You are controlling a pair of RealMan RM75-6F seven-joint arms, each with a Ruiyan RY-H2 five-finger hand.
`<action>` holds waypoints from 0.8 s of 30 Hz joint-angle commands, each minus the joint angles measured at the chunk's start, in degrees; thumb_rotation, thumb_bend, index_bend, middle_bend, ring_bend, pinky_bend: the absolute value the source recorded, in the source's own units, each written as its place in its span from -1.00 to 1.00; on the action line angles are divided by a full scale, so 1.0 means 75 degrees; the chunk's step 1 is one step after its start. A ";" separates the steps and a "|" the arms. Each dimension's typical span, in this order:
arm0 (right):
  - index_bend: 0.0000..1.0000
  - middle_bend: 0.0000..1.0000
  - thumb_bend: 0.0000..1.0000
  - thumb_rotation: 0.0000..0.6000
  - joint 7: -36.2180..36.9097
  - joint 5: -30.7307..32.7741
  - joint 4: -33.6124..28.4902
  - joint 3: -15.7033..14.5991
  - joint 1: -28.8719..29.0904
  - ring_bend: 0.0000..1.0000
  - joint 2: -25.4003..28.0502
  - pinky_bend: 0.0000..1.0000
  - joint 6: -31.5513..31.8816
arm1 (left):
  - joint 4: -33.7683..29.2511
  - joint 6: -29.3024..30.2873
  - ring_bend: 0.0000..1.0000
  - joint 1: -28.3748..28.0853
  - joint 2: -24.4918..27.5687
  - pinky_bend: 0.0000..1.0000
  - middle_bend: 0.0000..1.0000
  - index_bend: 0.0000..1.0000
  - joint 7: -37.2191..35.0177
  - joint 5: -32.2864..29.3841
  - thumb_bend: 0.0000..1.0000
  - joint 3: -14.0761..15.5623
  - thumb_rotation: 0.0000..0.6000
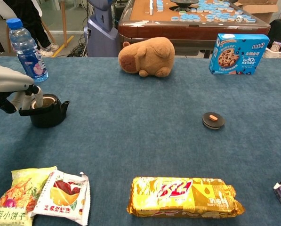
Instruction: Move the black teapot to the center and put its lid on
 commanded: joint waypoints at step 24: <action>-0.26 -0.27 -0.47 1.00 0.0003 0.0020 0.0005 -0.0002 0.0016 -0.37 0.0010 -0.13 -0.0048 | 0.0252 -0.0362 -0.37 -0.0095 -0.0135 0.47 -0.14 -0.39 -0.0160 -0.0027 0.90 0.0008 1.00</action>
